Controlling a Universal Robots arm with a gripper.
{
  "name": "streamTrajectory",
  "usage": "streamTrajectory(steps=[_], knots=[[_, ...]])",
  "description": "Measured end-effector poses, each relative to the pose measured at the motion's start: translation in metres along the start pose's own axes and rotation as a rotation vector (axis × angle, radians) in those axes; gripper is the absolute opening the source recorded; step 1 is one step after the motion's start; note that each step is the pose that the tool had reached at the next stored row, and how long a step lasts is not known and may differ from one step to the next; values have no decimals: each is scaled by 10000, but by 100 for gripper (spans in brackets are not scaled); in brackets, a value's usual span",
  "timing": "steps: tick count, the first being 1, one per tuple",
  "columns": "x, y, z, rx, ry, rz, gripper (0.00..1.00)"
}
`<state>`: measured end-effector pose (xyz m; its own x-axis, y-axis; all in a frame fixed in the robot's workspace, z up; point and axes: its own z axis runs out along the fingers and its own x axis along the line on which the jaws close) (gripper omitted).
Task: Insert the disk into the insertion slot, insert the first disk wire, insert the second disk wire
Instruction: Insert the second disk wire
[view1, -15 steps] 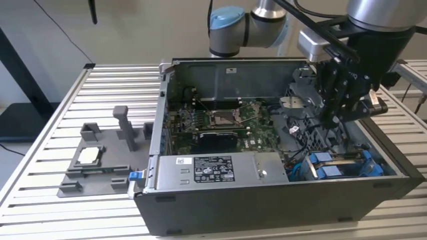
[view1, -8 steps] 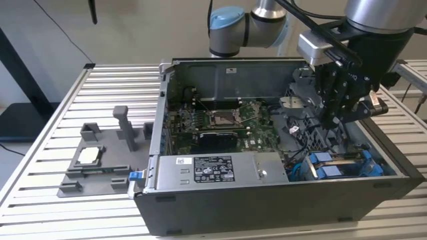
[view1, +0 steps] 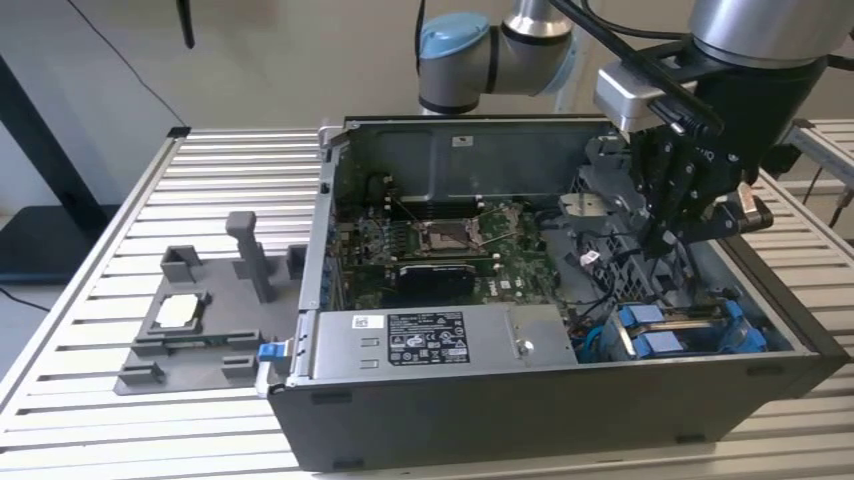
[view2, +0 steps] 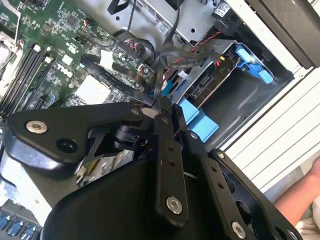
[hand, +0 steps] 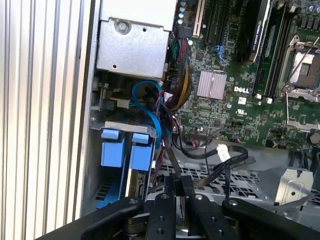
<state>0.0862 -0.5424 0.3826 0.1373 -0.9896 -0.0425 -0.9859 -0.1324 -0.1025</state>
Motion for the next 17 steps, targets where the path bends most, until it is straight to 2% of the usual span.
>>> streamTrajectory(steps=[3, 6, 7, 12, 17], knots=[[3, -1, 3, -2, -2, 0, 16], [8, -18, 8, -74, -10, 5, 16], [12, -29, 10, -122, -16, 7, 16], [55, -87, 25, -496, -66, 28, 16], [126, -132, 52, -686, -92, 39, 16]])
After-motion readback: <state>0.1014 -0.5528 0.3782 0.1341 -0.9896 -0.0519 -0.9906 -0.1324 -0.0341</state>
